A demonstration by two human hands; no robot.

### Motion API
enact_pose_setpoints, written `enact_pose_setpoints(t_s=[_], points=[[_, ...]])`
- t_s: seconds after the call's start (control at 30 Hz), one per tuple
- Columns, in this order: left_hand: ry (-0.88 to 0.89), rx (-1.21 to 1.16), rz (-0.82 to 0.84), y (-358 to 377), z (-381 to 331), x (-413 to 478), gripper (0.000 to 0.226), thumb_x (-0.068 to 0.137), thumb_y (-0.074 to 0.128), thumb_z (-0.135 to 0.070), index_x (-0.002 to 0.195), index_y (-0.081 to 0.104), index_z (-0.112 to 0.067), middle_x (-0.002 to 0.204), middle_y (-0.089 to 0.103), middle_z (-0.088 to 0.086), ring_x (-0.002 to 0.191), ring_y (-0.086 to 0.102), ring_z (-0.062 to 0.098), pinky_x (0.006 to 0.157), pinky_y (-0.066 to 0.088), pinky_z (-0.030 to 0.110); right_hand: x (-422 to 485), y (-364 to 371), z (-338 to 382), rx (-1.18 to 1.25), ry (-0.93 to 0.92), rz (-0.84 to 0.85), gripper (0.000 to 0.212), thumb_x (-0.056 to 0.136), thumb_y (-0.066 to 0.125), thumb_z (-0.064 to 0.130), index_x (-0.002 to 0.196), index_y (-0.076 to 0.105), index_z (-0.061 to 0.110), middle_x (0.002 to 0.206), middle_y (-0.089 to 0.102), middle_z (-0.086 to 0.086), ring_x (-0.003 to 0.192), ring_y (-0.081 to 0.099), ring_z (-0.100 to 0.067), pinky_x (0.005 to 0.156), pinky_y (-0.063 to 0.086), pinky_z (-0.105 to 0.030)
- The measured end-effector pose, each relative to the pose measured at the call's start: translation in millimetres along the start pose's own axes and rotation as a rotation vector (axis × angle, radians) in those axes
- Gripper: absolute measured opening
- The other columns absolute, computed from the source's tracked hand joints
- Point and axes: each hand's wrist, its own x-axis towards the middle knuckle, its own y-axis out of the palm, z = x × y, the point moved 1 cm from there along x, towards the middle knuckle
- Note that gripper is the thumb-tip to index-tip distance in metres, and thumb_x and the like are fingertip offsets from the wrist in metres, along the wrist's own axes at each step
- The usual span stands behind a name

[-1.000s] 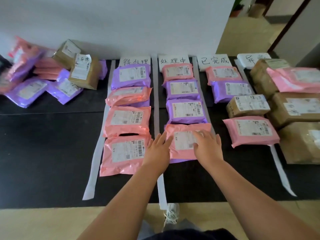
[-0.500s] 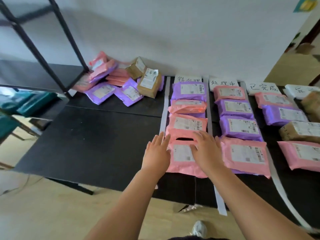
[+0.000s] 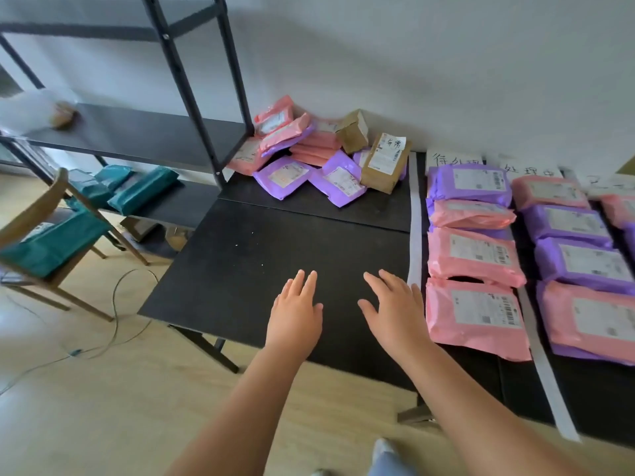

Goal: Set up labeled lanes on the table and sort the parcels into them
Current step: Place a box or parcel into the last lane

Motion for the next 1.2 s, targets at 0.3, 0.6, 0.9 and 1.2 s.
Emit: enact_pose_setpoints(t_s=[0.3, 0.6, 0.9, 1.2], points=[[-0.007, 0.009, -0.057, -37.5, 24.9, 65.9, 0.06, 0.106, 0.039, -0.03, 0.158, 0.009, -0.026, 0.166, 0.006, -0.002, 0.153, 0.006, 0.021, 0.123, 0.016, 0.037, 86.6, 2.3, 37.8, -0.019, -0.016, 0.014, 0.054, 0.1, 0.053, 0.041, 0.15, 0.037, 0.032, 0.158, 0.034, 0.002, 0.147, 0.03, -0.018, 0.122, 0.016, -0.046], [-0.004, 0.043, -0.041, -61.4, 31.8, 153.4, 0.058, 0.105, 0.04, -0.028, 0.157, 0.015, -0.024, 0.166, 0.011, -0.001, 0.152, 0.009, 0.021, 0.122, 0.016, 0.036, 182.0, 12.0, 43.7, 0.0, 0.001, 0.058, 0.052, 0.101, 0.052, 0.038, 0.149, 0.038, 0.027, 0.153, 0.042, 0.002, 0.143, 0.037, -0.018, 0.122, 0.02, -0.046], [0.139, 0.088, 0.097, -48.9, 31.9, 251.9, 0.058, 0.104, 0.042, -0.026, 0.157, 0.019, -0.023, 0.165, 0.014, 0.0, 0.151, 0.013, 0.022, 0.122, 0.016, 0.036, 256.6, 22.3, 24.8, -0.082, 0.175, 0.07, 0.049, 0.1, 0.053, 0.037, 0.147, 0.042, 0.026, 0.147, 0.05, 0.002, 0.136, 0.046, -0.02, 0.118, 0.029, -0.045], [0.257, 0.155, 0.216, -45.0, 47.9, 335.5, 0.057, 0.105, 0.041, -0.026, 0.157, 0.019, -0.024, 0.165, 0.014, 0.0, 0.152, 0.012, 0.021, 0.123, 0.013, 0.038, 343.5, 47.5, 31.2, -0.17, 0.22, 0.208, 0.05, 0.102, 0.048, 0.03, 0.149, 0.036, 0.02, 0.153, 0.038, -0.004, 0.137, 0.04, -0.027, 0.111, 0.035, -0.043]])
